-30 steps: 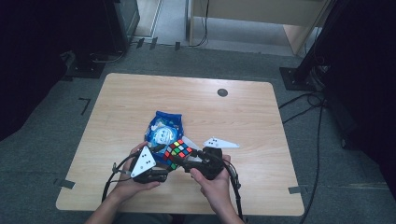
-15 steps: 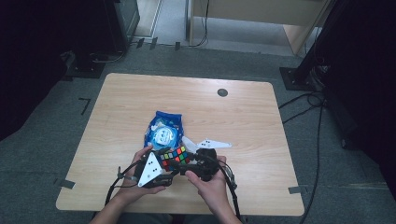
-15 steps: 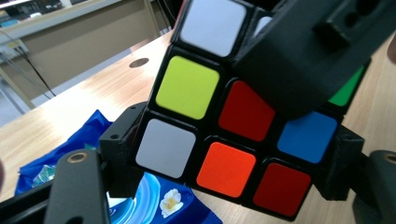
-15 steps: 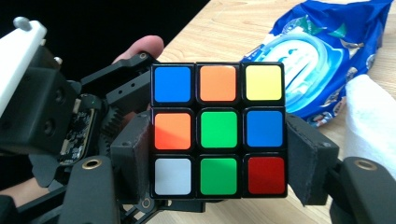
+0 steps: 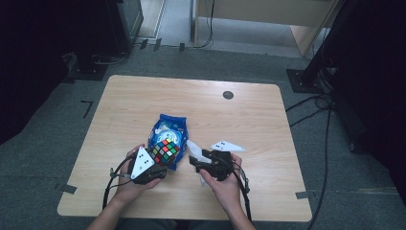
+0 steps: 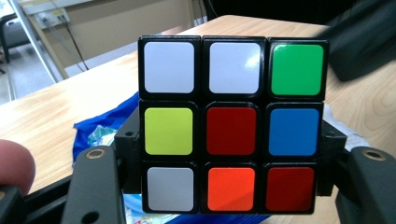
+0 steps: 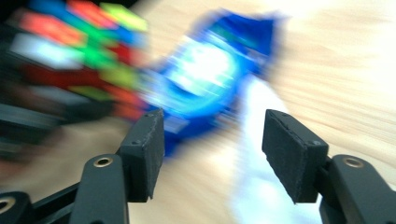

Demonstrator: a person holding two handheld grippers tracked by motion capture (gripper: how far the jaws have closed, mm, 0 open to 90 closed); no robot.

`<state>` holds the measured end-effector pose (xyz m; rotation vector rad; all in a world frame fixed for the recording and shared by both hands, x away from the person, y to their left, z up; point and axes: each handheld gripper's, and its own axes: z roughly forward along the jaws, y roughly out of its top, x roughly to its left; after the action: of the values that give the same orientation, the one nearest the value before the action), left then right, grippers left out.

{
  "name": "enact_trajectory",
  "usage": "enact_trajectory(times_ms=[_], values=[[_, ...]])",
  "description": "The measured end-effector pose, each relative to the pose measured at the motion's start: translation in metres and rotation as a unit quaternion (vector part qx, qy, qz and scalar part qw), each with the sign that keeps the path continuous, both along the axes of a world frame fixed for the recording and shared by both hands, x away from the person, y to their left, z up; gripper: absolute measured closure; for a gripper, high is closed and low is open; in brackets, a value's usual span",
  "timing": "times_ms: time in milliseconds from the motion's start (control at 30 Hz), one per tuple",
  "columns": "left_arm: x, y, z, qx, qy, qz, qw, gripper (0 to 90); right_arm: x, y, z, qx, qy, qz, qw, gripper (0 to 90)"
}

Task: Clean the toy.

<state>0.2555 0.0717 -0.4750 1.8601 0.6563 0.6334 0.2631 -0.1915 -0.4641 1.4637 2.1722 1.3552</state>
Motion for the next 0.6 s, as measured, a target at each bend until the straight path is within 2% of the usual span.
enact_trajectory(times_ms=[67, 133, 233, 267, 333, 367, 400, 433, 500, 567, 600], values=[[-0.001, -0.002, -0.001, 0.001, 0.001, -0.003, 1.0, 33.6, 0.006, -0.001, -0.019, -0.035, 0.009, -0.019, 0.9992, 41.6], [-0.002, -0.005, -0.002, 0.004, 0.002, -0.009, 1.0, 33.6, 0.012, -0.002, -0.035, -0.054, 0.011, -0.031, 0.998, 45.1], [-0.002, -0.008, -0.004, 0.009, 0.005, -0.014, 0.9999, 33.6, 0.018, -0.001, -0.048, -0.074, 0.022, -0.023, 0.9968, 50.6], [-0.002, -0.009, -0.005, 0.01, 0.006, -0.016, 0.9998, 33.6, 0.018, 0.0, -0.049, -0.083, 0.019, -0.021, 0.9961, 54.2], [-0.003, -0.01, -0.006, 0.011, 0.009, -0.017, 0.9997, 33.6, 0.016, 0.004, -0.05, -0.115, -0.003, -0.018, 0.9932, 64.9], [-0.003, -0.01, -0.007, 0.014, 0.011, -0.018, 0.9997, 33.6, 0.015, 0.005, -0.05, -0.132, -0.011, -0.013, 0.9911, 72.7], [-0.003, -0.011, -0.007, 0.015, 0.01, -0.019, 0.9997, 33.6, 0.015, 0.005, -0.05, -0.138, -0.015, -0.012, 0.9902, 81.6], [-0.003, -0.012, -0.008, 0.015, 0.011, -0.021, 0.9996, 33.6, 0.016, 0.003, -0.05, -0.129, -0.008, -0.003, 0.9916, 86.5], [-0.004, -0.014, -0.009, 0.017, 0.013, -0.024, 0.9995, 33.6, 0.018, -0.004, -0.047, -0.074, 0.017, 0.013, 0.9971, 88.3], [-0.005, -0.016, -0.009, 0.02, 0.013, -0.032, 0.9992, 33.6, 0.016, -0.008, -0.038, -0.016, 0.006, 0.027, 0.9995, 88.5], [-0.006, -0.018, -0.01, 0.021, 0.011, -0.037, 0.999, 33.6, 0.012, -0.009, -0.03, 0.016, -0.006, 0.037, 0.9992, 88.5]])
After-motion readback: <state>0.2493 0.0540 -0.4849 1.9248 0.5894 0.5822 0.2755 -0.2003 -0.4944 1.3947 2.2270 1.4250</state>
